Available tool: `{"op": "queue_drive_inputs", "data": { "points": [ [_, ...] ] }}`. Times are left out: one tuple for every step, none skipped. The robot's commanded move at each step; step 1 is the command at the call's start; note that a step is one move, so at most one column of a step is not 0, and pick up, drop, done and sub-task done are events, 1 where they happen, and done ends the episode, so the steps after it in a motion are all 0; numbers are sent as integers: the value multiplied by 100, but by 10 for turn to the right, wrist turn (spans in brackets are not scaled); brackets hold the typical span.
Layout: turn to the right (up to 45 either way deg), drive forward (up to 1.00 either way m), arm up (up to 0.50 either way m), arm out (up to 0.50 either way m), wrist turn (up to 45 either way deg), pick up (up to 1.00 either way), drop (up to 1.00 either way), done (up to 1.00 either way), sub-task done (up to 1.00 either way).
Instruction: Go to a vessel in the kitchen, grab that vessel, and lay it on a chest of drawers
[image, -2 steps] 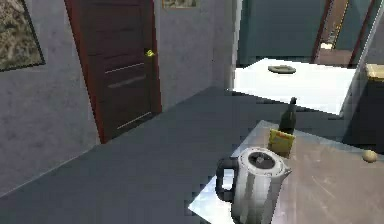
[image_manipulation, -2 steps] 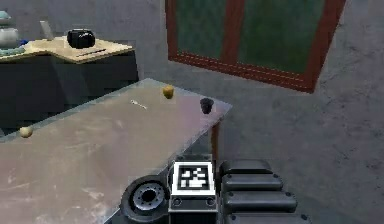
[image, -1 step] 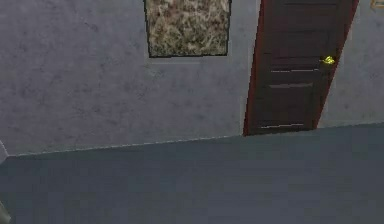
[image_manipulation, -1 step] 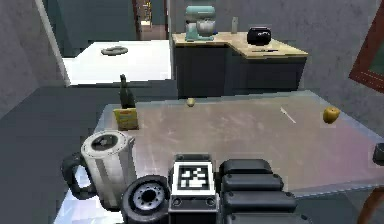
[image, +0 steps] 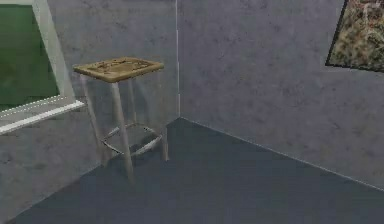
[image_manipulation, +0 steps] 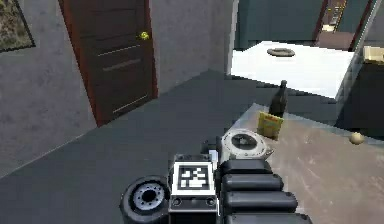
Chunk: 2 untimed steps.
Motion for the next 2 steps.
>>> {"op": "queue_drive_inputs", "data": {
  "points": [
    [-300, 0, 0, 0, 0, 0, 0, 0, 0],
    [0, 10, 0, 0, 0, 0, 0, 0, 0]
  ]
}}
